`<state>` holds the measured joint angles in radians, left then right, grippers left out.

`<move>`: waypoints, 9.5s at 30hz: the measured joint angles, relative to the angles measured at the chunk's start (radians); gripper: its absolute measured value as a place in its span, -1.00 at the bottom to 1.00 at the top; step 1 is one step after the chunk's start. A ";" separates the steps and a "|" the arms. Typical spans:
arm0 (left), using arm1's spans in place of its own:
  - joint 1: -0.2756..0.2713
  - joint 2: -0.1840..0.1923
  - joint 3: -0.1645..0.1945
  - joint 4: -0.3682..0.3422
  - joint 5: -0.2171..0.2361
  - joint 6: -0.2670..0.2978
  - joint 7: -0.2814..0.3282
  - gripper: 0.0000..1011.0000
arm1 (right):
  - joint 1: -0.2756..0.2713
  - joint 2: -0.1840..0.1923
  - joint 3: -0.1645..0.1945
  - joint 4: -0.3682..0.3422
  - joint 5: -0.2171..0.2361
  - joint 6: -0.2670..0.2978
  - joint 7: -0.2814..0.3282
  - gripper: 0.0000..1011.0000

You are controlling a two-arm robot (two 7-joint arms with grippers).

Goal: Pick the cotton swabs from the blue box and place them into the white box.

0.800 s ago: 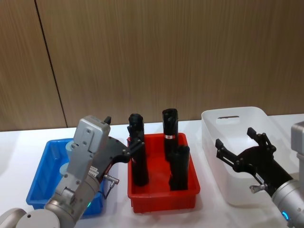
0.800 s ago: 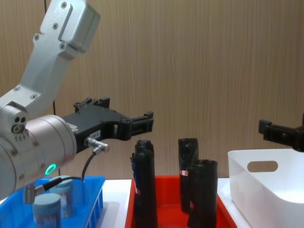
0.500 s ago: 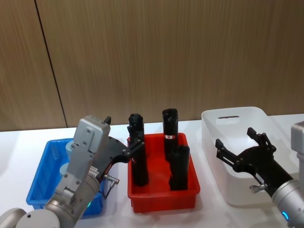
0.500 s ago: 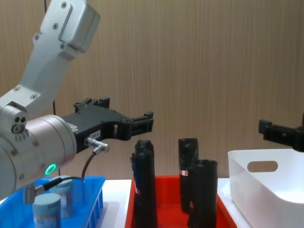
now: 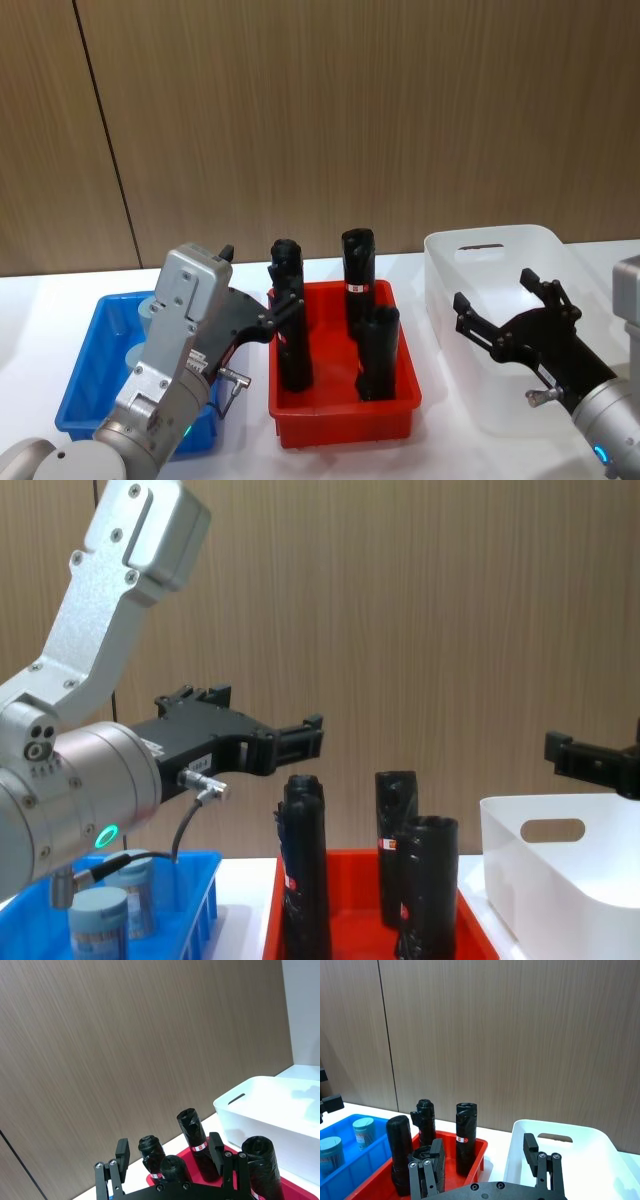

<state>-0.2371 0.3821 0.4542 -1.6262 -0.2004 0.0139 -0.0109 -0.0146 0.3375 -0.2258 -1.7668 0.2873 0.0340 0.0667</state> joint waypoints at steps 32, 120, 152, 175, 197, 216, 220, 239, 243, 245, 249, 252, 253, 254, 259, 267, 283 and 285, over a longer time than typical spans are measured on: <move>0.095 0.084 -0.062 -0.047 -0.217 0.119 0.110 0.99 | 0.000 0.000 0.000 0.000 0.000 0.000 0.000 0.98; -0.213 -0.019 -0.131 0.505 -0.314 0.393 -0.075 0.62 | 0.000 0.000 0.000 0.000 0.000 0.000 0.000 0.98; -0.130 0.039 -0.129 0.250 -0.204 0.400 -0.079 0.33 | 0.000 0.000 0.000 0.000 0.000 0.000 0.000 0.98; -0.084 0.113 -0.138 0.092 -0.171 0.334 -0.363 0.33 | 0.000 0.000 0.000 0.000 0.000 0.000 0.000 0.98; -0.144 0.097 -0.115 0.143 -0.196 0.242 -0.719 0.33 | 0.000 0.000 0.000 0.000 0.000 0.000 0.000 0.98; -0.231 0.042 -0.077 0.259 -0.232 0.179 -1.009 0.33 | 0.000 0.000 0.000 0.000 0.000 0.000 0.000 0.98; -0.243 0.035 -0.071 0.274 -0.238 0.171 -1.044 0.33 | 0.000 0.000 0.000 0.000 0.000 0.000 0.000 0.98; -0.263 0.022 -0.060 0.299 -0.248 0.157 -1.104 0.33 | 0.000 0.002 0.001 0.000 -0.001 0.000 0.009 0.98; -0.265 0.021 -0.059 0.302 -0.249 0.156 -1.108 0.33 | 0.002 0.010 0.003 -0.002 -0.005 0.004 0.038 0.98; -0.266 0.020 -0.059 0.302 -0.249 0.155 -1.111 0.33 | 0.002 0.014 0.005 -0.003 -0.008 0.008 0.053 0.98; -0.267 0.020 -0.059 0.303 -0.250 0.155 -1.114 0.33 | 0.005 0.030 0.010 -0.007 -0.009 0.024 0.101 0.98; -0.267 0.019 -0.058 0.304 -0.250 0.154 -1.115 0.33 | 0.007 0.041 0.014 -0.009 -0.009 0.035 0.135 0.98; -0.267 0.019 -0.058 0.304 -0.250 0.154 -1.116 0.33 | 0.009 0.048 0.016 -0.011 -0.007 0.043 0.156 0.98; -0.268 0.019 -0.058 0.305 -0.250 0.154 -1.116 0.33 | 0.009 0.052 0.018 -0.012 -0.006 0.046 0.166 0.98; -0.268 0.019 -0.058 0.305 -0.250 0.153 -1.118 0.33 | 0.014 0.083 0.030 -0.016 0.011 0.080 0.246 0.98; -0.269 0.018 -0.057 0.306 -0.251 0.153 -1.120 0.33 | 0.020 0.136 0.052 -0.021 0.042 0.143 0.368 0.98; -0.269 0.018 -0.058 0.307 -0.251 0.153 -1.122 0.33 | 0.071 0.191 0.059 0.000 0.073 0.252 0.581 0.98; -0.269 0.018 -0.058 0.307 -0.251 0.153 -1.122 0.33 | 0.078 0.191 0.056 0.003 0.073 0.259 0.599 0.98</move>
<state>-0.5063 0.4002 0.3966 -1.3196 -0.4511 0.1672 -1.1325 0.0636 0.5284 -0.1693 -1.7634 0.3604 0.2934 0.6661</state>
